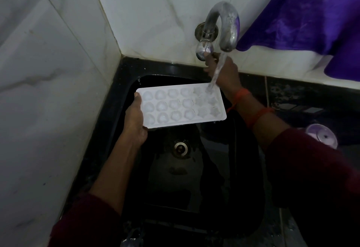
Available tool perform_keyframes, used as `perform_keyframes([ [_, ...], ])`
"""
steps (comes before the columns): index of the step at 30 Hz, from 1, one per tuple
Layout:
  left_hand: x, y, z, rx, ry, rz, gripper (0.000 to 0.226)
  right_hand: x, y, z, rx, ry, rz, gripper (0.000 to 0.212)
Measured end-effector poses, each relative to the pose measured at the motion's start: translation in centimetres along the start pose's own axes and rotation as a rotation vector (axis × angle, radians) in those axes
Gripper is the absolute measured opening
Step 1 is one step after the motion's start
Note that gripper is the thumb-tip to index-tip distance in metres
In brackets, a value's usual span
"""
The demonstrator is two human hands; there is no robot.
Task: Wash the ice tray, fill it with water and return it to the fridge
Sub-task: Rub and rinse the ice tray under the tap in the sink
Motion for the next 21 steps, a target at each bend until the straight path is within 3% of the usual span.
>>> perform_keyframes([
  [3,-0.3,-0.8,0.1,0.021,-0.012,-0.021,0.053,-1.4,0.8,-4.6,0.22,-0.018,-0.26,0.05],
  [8,-1.3,-2.2,-0.1,0.055,-0.047,-0.053,0.057,-3.8,5.1,-7.8,0.343,-0.008,-0.749,0.07],
  [12,-2.9,-4.0,-0.7,0.141,-0.107,-0.133,0.061,-5.2,5.4,-9.4,0.366,-0.057,-0.809,0.075],
  [17,-5.3,-5.2,-1.7,0.201,-0.156,-0.205,0.054,-9.4,2.9,-12.3,0.604,-0.131,-0.912,0.063],
  [21,-6.8,-5.9,-2.6,0.261,-0.253,-0.262,0.046,-10.8,2.1,-13.2,0.658,-0.155,-0.96,0.064],
])
Point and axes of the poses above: each hand's wrist, its own z-axis towards the middle knuckle, its own x-axis out of the back of the hand, y = z × x, the point moved 7 cm from there along z, towards the middle knuckle, and after that the axes turned 1 degree about x, right-handed, at the moved point
